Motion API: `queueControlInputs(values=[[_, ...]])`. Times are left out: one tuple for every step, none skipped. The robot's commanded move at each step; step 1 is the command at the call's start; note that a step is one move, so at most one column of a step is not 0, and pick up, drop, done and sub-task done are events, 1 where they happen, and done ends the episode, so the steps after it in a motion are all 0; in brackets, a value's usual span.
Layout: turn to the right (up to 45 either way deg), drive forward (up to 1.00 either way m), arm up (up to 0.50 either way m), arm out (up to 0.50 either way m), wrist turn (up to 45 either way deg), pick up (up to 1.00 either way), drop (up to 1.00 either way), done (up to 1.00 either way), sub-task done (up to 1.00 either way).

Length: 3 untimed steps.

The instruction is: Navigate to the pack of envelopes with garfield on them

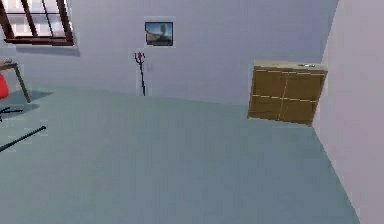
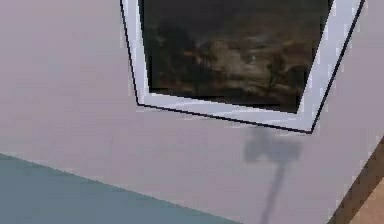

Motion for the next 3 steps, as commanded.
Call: queueControlInputs(values=[[-21.0,0.0,0.0,0.0,0.0,0.0,0.0,0.0,0.0],[0.0,0.35,0.0,0.0,0.0,0.0,0.0,0.0,0.0],[-45.0,0.0,0.0,0.0,0.0,0.0,0.0,0.0,0.0]])
